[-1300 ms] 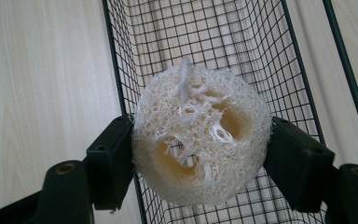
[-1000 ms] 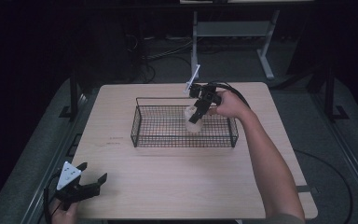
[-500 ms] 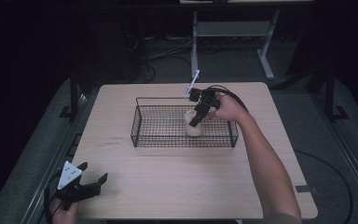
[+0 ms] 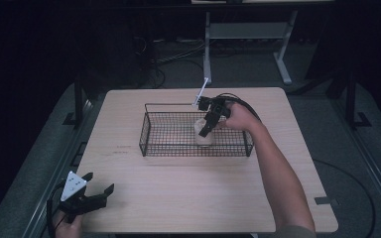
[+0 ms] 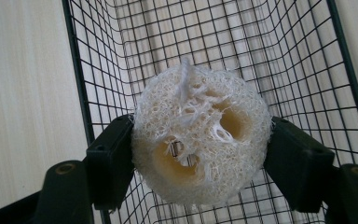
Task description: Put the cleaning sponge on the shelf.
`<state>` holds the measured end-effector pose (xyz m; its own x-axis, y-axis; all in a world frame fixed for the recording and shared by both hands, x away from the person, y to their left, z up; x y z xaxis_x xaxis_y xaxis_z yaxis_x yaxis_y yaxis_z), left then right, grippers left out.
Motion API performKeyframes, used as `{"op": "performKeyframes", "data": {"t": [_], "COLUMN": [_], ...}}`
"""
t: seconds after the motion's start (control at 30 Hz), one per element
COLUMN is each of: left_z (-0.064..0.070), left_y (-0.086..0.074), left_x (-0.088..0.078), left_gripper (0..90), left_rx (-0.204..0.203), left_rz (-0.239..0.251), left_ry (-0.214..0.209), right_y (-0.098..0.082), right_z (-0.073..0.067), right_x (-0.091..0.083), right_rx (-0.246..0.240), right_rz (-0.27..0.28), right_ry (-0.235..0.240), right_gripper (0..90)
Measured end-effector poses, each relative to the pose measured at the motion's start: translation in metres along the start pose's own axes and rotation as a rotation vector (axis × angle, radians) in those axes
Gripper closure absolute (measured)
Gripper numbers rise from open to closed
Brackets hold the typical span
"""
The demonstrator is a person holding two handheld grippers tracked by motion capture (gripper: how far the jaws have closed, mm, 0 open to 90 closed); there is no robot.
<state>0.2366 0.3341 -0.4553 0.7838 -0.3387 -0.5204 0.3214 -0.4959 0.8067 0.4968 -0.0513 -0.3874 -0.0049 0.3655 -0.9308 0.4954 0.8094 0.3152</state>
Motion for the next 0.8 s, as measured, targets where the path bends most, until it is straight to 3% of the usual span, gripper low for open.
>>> {"op": "performKeyframes", "data": {"t": [0.8], "left_z": [0.0], "left_y": [0.0], "left_x": [0.0], "left_gripper": [13.7], "left_rx": [0.0], "left_rz": [0.003], "left_ry": [-0.001], "right_y": [-0.008], "right_z": [0.007], "right_x": [0.018], "right_rx": [0.037], "right_rz": [-0.008], "right_ry": [-0.002], "right_gripper": [28.6]}}
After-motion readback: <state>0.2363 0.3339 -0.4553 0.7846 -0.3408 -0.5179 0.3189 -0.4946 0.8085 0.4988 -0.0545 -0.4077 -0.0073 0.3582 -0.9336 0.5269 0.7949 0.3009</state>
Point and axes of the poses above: each handheld gripper's, and its own axes: x roughly forward along the jaws, y roughly out of its top, z roughly to its right, the point moved 2 cm from there along x, roughly forward along the jaws, and after that the axes turned 14 degrees about x, right-handed, at the moved point
